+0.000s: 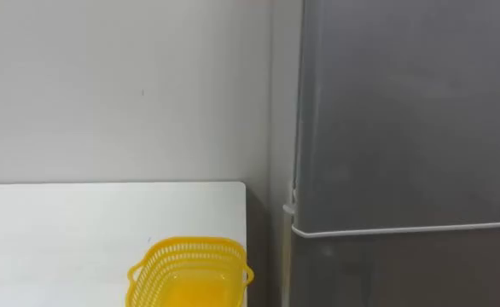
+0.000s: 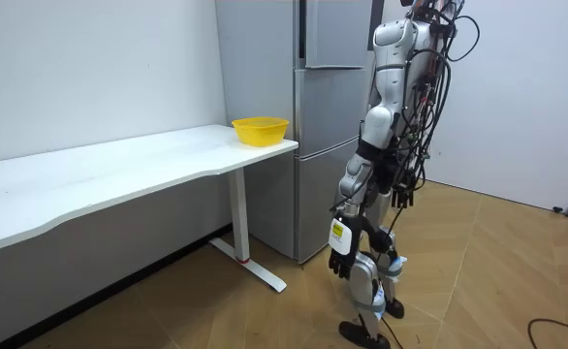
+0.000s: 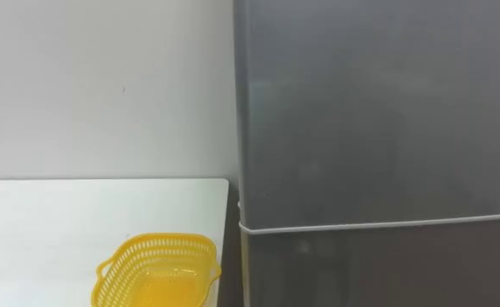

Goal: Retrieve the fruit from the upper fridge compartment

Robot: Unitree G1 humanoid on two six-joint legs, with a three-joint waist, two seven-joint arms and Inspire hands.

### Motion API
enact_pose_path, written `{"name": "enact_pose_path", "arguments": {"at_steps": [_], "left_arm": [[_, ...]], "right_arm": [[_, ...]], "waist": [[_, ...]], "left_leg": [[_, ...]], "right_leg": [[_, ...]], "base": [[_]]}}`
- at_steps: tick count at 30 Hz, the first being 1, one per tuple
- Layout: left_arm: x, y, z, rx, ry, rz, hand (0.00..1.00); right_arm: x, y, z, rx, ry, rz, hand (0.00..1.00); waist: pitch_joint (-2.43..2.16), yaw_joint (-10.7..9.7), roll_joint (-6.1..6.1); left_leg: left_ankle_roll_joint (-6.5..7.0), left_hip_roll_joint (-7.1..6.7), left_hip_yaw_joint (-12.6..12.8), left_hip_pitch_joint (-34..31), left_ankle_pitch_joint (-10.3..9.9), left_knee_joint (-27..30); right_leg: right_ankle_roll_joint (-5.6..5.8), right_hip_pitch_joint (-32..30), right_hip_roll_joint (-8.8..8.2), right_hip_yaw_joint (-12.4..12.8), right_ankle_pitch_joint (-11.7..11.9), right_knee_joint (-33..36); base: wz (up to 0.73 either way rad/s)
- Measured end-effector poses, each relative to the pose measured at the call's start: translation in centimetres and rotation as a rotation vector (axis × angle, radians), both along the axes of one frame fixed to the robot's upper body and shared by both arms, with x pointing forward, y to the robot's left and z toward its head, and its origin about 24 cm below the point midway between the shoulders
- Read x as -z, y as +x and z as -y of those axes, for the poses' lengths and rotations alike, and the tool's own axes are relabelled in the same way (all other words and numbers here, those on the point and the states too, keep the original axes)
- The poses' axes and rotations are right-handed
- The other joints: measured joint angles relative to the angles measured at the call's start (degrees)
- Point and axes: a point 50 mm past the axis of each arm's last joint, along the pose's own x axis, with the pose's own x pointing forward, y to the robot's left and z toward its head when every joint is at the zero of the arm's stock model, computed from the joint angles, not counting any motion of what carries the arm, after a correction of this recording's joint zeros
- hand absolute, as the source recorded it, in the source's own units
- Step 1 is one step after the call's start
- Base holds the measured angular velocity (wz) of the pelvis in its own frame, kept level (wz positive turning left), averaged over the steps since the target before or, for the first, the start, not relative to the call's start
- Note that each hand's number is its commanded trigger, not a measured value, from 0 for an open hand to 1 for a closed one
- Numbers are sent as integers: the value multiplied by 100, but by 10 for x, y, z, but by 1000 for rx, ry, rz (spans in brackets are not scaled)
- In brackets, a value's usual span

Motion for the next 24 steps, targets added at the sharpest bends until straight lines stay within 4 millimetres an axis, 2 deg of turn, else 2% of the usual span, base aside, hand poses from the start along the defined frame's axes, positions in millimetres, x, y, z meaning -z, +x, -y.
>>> {"name": "enact_pose_path", "arguments": {"at_steps": [24], "left_arm": [[0,0,-1,-29,19,14,0]], "right_arm": [[0,-2,0,23,-11,6,0]], "waist": [[-2,19,19]], "left_leg": [[0,-1,18,59,0,-9]], "right_leg": [[0,28,0,10,0,11]], "base": [[0]]}}
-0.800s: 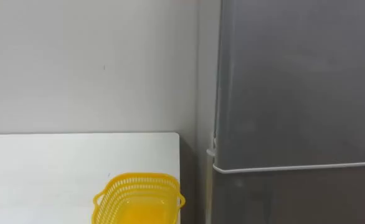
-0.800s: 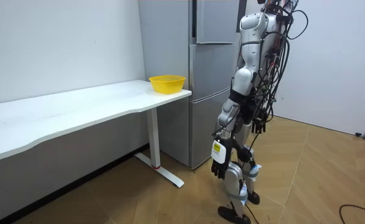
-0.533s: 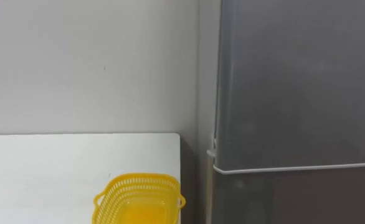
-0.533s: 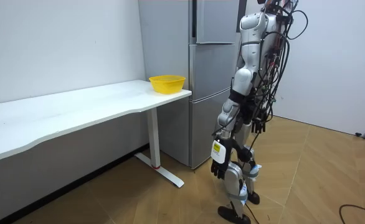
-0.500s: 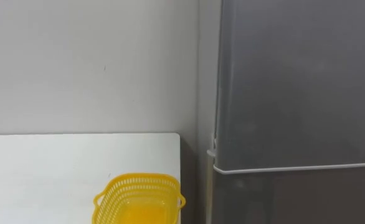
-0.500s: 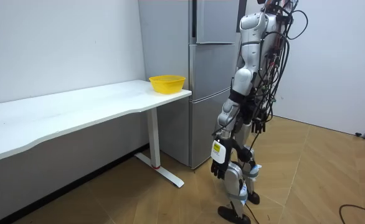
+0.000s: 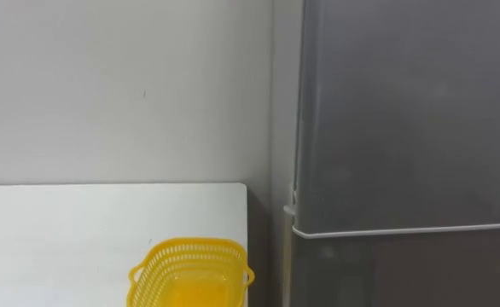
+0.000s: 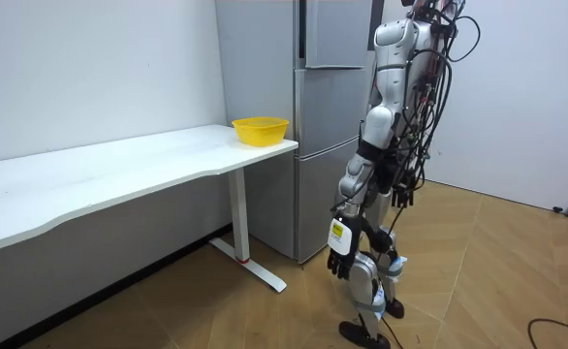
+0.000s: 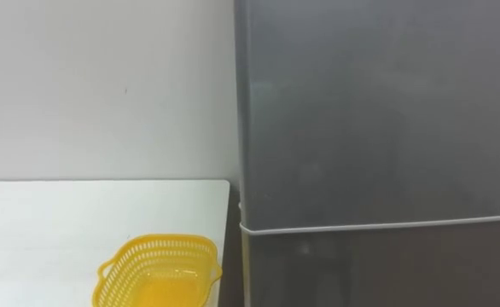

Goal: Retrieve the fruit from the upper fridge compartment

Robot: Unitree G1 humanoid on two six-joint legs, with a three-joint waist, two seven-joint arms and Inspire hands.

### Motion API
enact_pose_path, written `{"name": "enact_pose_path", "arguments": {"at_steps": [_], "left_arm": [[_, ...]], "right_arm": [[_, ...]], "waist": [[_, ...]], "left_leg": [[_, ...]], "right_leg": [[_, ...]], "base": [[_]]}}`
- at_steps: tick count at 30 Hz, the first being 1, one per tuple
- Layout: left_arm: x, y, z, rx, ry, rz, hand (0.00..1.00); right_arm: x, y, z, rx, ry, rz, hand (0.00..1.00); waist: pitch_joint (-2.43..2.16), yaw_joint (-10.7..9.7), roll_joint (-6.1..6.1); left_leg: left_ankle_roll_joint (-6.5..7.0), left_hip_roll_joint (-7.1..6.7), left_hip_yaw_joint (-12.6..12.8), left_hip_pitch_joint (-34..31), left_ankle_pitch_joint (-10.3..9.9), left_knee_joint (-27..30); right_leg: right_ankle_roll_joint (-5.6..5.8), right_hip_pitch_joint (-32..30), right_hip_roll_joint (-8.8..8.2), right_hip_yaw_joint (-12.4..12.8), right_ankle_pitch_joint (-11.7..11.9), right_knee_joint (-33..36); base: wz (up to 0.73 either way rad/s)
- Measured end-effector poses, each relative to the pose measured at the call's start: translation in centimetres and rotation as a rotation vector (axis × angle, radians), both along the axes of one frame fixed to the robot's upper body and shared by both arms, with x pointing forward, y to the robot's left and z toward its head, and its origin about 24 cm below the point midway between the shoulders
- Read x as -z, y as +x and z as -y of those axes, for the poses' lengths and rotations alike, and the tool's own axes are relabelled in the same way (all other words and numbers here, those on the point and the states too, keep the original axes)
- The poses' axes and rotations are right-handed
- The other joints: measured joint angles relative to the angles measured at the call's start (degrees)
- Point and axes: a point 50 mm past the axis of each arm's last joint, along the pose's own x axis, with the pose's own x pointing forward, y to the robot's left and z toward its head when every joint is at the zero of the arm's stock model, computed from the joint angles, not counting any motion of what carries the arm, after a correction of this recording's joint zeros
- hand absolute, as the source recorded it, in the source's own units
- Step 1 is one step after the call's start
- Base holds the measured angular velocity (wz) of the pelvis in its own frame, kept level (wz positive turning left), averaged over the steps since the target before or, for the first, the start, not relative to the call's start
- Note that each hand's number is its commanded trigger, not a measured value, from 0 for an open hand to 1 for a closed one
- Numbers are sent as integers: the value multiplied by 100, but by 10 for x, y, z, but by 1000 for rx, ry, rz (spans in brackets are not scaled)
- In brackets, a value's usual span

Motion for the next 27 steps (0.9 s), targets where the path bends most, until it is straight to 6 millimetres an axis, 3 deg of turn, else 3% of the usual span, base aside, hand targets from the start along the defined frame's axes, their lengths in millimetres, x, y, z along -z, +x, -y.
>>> {"name": "enact_pose_path", "arguments": {"at_steps": [4,14,22,27], "left_arm": [[0,-1,0,-19,13,8,0],[-2,0,-9,-318,108,109,0],[-10,6,-33,-739,302,269,0],[-22,13,-58,-1058,472,411,0]], "right_arm": [[0,-2,0,16,3,-3,0],[-1,0,3,63,-6,9,0],[-2,3,10,165,-33,56,0],[-6,2,24,216,-87,78,0]], "waist": [[-1,2,3],[2,-2,38],[2,61,109],[-3,260,238]], "left_leg": [[0,0,-10,19,0,0],[-1,3,-83,-5,0,3],[-1,-16,-284,5,-1,-10],[0,-48,-312,-1,-1,-90]], "right_leg": [[0,21,1,3,0,1],[-5,13,0,-60,4,13],[-3,80,-32,-247,8,-5],[1,53,-33,-244,8,7]], "base": [[0],[2],[10],[-1]]}}
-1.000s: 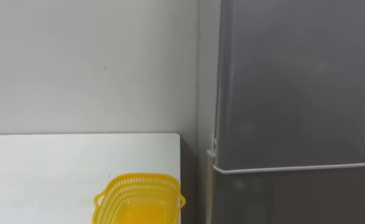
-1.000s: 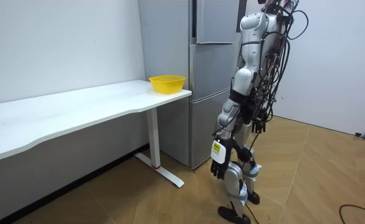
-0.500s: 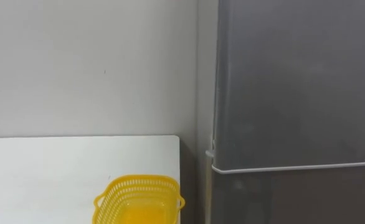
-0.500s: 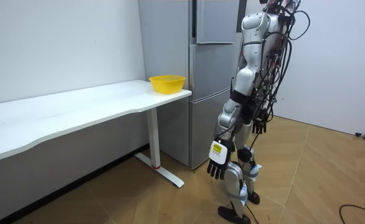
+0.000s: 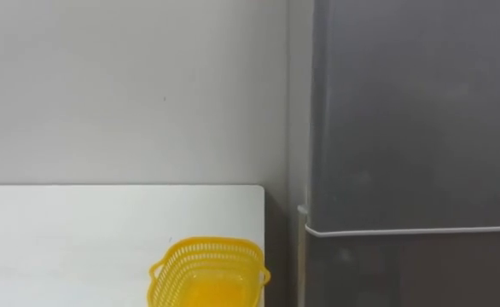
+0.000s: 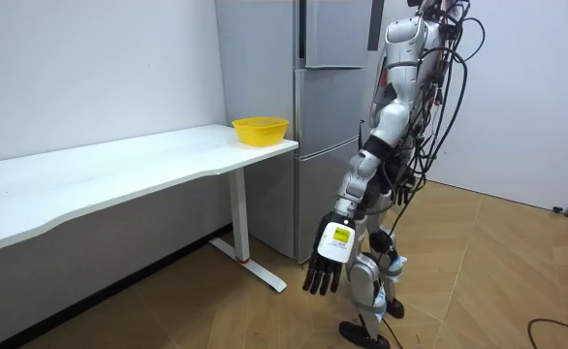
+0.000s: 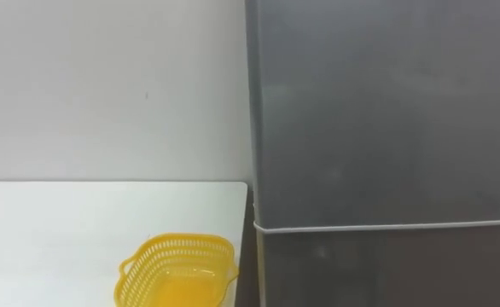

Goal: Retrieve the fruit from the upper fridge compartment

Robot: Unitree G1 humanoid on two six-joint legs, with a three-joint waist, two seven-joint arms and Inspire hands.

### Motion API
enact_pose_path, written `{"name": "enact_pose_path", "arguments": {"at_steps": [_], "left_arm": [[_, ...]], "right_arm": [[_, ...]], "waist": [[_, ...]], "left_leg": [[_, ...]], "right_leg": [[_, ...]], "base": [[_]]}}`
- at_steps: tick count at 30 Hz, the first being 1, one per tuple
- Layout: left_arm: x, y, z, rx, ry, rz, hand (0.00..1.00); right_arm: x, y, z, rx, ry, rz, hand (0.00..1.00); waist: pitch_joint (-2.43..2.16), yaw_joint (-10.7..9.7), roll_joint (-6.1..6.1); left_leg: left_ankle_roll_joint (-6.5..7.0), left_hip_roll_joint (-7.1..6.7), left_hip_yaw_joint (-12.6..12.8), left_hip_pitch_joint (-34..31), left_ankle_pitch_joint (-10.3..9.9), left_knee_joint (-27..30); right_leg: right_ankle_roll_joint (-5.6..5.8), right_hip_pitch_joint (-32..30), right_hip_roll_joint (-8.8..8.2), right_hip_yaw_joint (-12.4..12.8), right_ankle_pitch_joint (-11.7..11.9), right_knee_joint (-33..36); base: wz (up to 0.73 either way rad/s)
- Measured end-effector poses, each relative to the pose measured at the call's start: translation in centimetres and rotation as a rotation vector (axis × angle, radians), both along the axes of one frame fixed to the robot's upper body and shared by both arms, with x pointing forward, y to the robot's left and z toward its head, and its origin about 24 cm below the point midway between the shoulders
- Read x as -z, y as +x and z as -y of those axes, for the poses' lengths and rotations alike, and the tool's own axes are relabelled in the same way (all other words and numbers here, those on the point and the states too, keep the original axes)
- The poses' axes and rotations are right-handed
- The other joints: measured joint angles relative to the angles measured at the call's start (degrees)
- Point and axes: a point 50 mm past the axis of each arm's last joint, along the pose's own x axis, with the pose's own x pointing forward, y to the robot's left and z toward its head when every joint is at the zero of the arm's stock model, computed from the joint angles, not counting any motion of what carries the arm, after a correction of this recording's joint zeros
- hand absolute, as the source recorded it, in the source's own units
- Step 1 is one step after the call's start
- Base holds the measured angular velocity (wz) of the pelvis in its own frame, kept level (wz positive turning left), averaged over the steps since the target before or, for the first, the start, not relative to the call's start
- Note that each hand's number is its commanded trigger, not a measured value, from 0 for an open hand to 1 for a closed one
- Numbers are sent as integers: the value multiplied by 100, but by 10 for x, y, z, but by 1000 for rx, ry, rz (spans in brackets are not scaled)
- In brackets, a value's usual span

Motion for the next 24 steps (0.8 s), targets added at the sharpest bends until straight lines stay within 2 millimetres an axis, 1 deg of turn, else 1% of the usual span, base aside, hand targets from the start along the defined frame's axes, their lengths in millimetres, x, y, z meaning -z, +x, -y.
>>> {"name": "enact_pose_path", "arguments": {"at_steps": [1,3,4,6,8,9,10,11,12,13,15,16,17,18,19,20,21,22,23,24], "left_arm": [[-2,2,-3,-37,20,21,0],[-14,15,-18,-146,114,108,0],[-17,17,-21,-168,139,129,0],[-27,24,-32,-261,223,201,0],[-34,29,-37,-321,260,247,0],[-42,35,-42,-365,289,285,0],[-46,38,-44,-384,308,305,0],[-57,46,-50,-411,352,350,0],[-69,53,-56,-423,407,401,0],[-75,58,-59,-426,436,429,0],[-107,78,-67,-400,563,535,0],[-116,83,-68,-392,599,567,0],[-135,92,-70,-372,671,637,0],[-150,100,-70,-349,727,700,0],[-158,102,-70,-338,754,723,0],[-172,107,-70,-328,804,770,0],[-188,111,-68,-316,852,822,0],[-195,113,-67,-310,873,848,0],[-208,117,-65,-275,933,877,0],[-219,119,-63,-246,983,908,0]], "right_arm": [[0,-1,1,5,-2,3,0],[-1,1,3,14,-10,17,0],[-1,2,4,12,-13,24,0],[-2,6,7,20,-23,58,0],[-3,8,8,32,-27,78,0],[-3,11,9,28,-28,92,0],[-3,12,8,25,-28,99,0],[-3,13,8,20,-28,105,0],[-3,14,9,17,-31,115,0],[-3,15,9,13,-34,122,0],[-4,19,11,-43,-44,134,0],[-4,17,11,-51,-46,128,0],[-4,17,11,-60,-49,125,0],[-4,17,11,-69,-52,122,0],[-4,18,10,-70,-52,126,0],[-4,18,9,-79,-48,124,0],[-4,15,9,-80,-44,115,0],[-4,14,9,-79,-44,110,0],[-4,11,9,-76,-42,99,0],[-3,9,9,-76,-37,92,0]], "waist": [[-2,25,2],[-19,68,-24],[-20,92,-25],[-43,169,-25],[-59,209,-35],[-75,221,-15],[-72,235,-31],[-87,291,-36],[-84,348,-54],[-84,367,-53],[-77,378,-64],[-75,374,-67],[-64,359,-81],[-60,371,-82],[-58,364,-86],[-66,353,-66],[-55,339,-79],[-62,315,-65],[-64,307,-57],[-48,300,-76]], "left_leg": [[0,0,-5,-11,0,1],[-2,-7,-60,-106,3,29],[-2,-8,-67,-114,3,43],[-1,-26,-131,-96,5,49],[-1,-33,-179,-93,5,49],[-1,-33,-182,-94,5,49],[-1,-31,-182,-96,5,48],[-1,-27,-179,-90,5,49],[-2,-25,-178,-79,5,48],[-2,-25,-179,-80,5,48],[-2,-33,-194,-79,5,55],[-2,-34,-196,-81,5,58],[-1,-35,-207,-88,5,60],[-1,-38,-218,-92,5,61],[-1,-39,-223,-91,5,62],[-1,-38,-221,-91,5,68],[-1,-35,-223,-95,4,67],[-1,-35,-225,-95,4,65],[-1,-33,-231,-92,4,51],[-1,-32,-235,-93,4,50]], "right_leg": [[0,-6,-3,-17,0,1],[1,-83,-12,-66,1,15],[1,-92,-13,-72,2,13],[2,-68,-19,-70,2,-6],[2,-56,-21,-79,2,-7],[2,-63,-20,-77,2,-7],[2,-67,-18,-79,2,-8],[2,-65,-13,-69,2,0],[2,-62,-11,-57,2,12],[2,-61,-11,-56,2,17],[2,-64,-19,-63,4,1],[3,-63,-19,-63,4,0],[6,-62,-21,-67,6,-8],[8,-62,-23,-70,7,-5],[8,-62,-24,-70,7,-1],[8,-69,-20,-60,7,-5],[8,-77,-15,-59,6,-7],[8,-78,-14,-58,6,-8],[8,-79,-12,-60,6,-5],[7,-77,-11,-61,7,-5]], "base": [[3],[11],[4],[0],[0],[0],[0],[-5],[-5],[0],[0],[0],[0],[0],[0],[0],[0],[0],[0],[0]]}}
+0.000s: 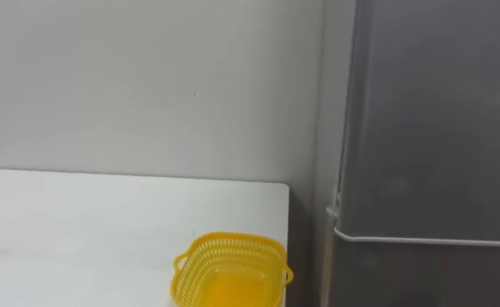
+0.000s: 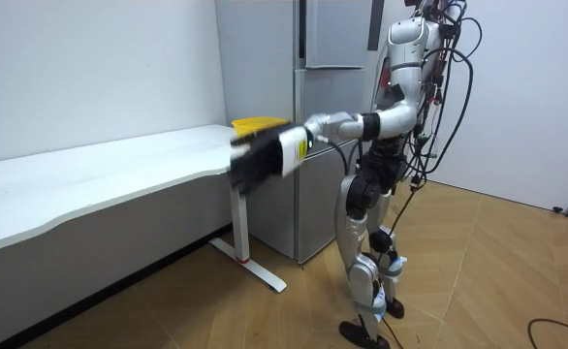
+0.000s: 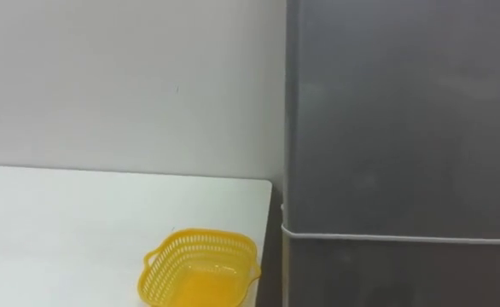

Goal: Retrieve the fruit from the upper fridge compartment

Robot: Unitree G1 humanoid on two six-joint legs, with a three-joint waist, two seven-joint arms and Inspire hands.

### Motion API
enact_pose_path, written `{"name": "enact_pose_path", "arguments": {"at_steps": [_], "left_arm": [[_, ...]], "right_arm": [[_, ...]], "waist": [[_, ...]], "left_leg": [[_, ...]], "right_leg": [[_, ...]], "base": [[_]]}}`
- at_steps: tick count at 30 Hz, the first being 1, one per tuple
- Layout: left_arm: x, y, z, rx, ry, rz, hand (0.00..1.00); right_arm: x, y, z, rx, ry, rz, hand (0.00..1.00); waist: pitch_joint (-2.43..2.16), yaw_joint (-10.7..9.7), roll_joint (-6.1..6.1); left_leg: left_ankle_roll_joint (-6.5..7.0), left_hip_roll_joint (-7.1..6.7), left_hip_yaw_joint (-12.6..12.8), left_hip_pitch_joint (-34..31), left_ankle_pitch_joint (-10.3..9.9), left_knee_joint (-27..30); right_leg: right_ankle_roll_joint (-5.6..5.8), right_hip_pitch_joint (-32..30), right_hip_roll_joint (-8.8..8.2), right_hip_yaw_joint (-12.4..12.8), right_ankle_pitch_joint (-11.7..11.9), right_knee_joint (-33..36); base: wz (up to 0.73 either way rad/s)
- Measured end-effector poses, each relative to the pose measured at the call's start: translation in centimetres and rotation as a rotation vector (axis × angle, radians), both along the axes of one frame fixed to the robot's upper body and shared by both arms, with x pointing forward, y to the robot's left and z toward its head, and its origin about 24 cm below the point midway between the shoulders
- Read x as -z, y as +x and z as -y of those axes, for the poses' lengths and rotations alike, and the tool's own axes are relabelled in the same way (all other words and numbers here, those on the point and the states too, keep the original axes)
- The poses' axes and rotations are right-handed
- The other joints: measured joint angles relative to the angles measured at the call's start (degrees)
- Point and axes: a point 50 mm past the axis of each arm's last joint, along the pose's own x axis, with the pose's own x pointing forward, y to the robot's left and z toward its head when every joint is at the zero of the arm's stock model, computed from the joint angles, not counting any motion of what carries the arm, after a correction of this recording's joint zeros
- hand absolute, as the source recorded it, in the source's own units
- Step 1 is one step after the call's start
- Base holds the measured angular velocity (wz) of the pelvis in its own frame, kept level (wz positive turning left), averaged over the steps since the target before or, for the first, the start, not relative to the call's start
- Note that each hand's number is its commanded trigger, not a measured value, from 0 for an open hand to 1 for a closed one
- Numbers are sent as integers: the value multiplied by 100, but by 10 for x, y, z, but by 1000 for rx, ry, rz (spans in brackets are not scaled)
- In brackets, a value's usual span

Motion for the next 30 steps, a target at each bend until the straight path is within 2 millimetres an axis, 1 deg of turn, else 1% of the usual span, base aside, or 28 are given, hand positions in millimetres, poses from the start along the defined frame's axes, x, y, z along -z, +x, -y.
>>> {"name": "enact_pose_path", "arguments": {"at_steps": [1,3,4,6,7,10,12,13,14,15,16,18,19,20,21,22,23,24,25,26,27,28,30], "left_arm": [[-5,1,1,7,24,9,0],[-25,5,7,39,88,76,0],[-30,5,8,51,103,95,0],[-42,9,15,105,147,154,0],[-44,11,16,123,154,162,0],[-56,20,24,246,196,194,0],[-63,32,35,373,216,226,0],[-64,35,39,410,220,231,0],[-65,42,45,490,225,233,0],[-65,49,53,568,228,230,0],[-65,54,57,613,227,228,0],[-63,72,79,823,223,213,0],[-62,76,85,876,220,205,0],[-59,82,96,975,215,190,0],[-57,87,105,1058,207,177,0],[-57,89,110,1097,206,174,0],[-57,93,117,1163,208,173,0],[-59,97,124,1219,218,179,0],[-60,98,126,1242,224,184,0],[-63,101,129,1280,236,199,0],[-67,103,130,1312,249,211,0],[-69,103,130,1328,258,213,0],[-77,107,132,1385,310,214,0]], "right_arm": [[0,-1,0,-1,2,-2,0],[0,-3,-1,-5,6,-10,0],[0,-3,-1,-5,6,-9,0],[1,-5,-2,-8,14,-8,0],[1,-6,-2,-10,19,-11,0],[1,-6,-4,-33,50,-24,0],[2,-7,-5,-47,67,-33,0],[2,-7,-5,-52,72,-39,0],[2,-9,-7,-58,85,-52,0],[3,-8,-9,-59,99,-57,0],[3,-9,-10,-61,106,-60,0],[3,-7,-11,-76,118,-66,0],[3,-7,-11,-80,119,-69,0],[4,-4,-11,-92,125,-69,0],[4,-1,-12,-99,131,-67,0],[4,0,-12,-103,133,-65,0],[4,3,-12,-107,135,-60,0],[4,4,-12,-109,136,-56,0],[4,4,-12,-108,136,-56,0],[4,3,-12,-107,137,-61,0],[4,2,-12,-104,138,-64,0],[4,2,-12,-103,138,-64,0],[4,3,-12,-101,137,-55,0]], "waist": [[-4,-15,11],[2,-74,24],[12,-89,25],[46,-123,44],[44,-136,59],[69,-242,73],[77,-299,78],[80,-312,75],[78,-351,61],[79,-432,45],[80,-439,38],[66,-504,1],[65,-529,-2],[74,-590,-16],[73,-657,-17],[67,-712,-4],[72,-749,-1],[66,-759,9],[52,-769,32],[57,-803,36],[75,-850,53],[73,-879,62],[85,-1003,110]], "left_leg": [[0,1,-3,-2,0,7],[0,-5,-42,-19,0,38],[0,-5,-40,-16,0,39],[0,-5,-43,-14,0,41],[0,-8,-55,-14,0,42],[0,-9,-76,-30,0,52],[0,-8,-70,-44,0,52],[0,-8,-71,-48,0,51],[0,-6,-71,-54,0,52],[0,-4,-76,-63,0,54],[0,-3,-72,-65,0,59],[0,-4,-60,-137,1,87],[0,-5,-59,-151,1,88],[0,-3,-49,-165,1,88],[0,0,-38,-180,1,88],[0,1,-36,-184,1,88],[0,5,-29,-188,1,86],[0,14,-25,-185,1,86],[0,19,-25,-180,1,86],[0,27,-25,-156,1,79],[0,37,-25,-135,1,74],[0,42,-26,-138,1,74],[0,47,-22,-181,1,75]], "right_leg": [[-1,5,0,-4,1,-1],[-1,7,-3,-5,1,-4],[-1,4,-3,0,1,-6],[-1,8,-2,5,1,-17],[-1,8,-1,9,1,-22],[-1,4,0,9,1,-23],[-1,-13,0,30,0,-21],[-1,-15,2,37,0,-24],[-1,-19,4,33,0,-29],[-1,-19,1,0,0,-30],[-1,-27,1,10,0,-23],[-3,-100,-1,18,7,-4],[-3,-116,-1,20,11,-1],[-4,-133,0,26,13,-1],[-5,-149,6,38,15,0],[-6,-160,11,57,16,4],[-9,-187,23,109,17,14],[-22,-211,41,175,28,33],[-26,-211,50,201,37,41],[-31,-210,68,264,43,40],[-40,-201,86,313,52,34],[-44,-197,91,316,64,19],[-44,-205,94,318,75,-4]], "base": [[0],[2],[0],[-2],[0],[0],[0],[0],[4],[0],[0],[-6],[0],[-4],[-6],[-11],[-22],[-27],[-29],[-25],[-21],[-12],[0]]}}
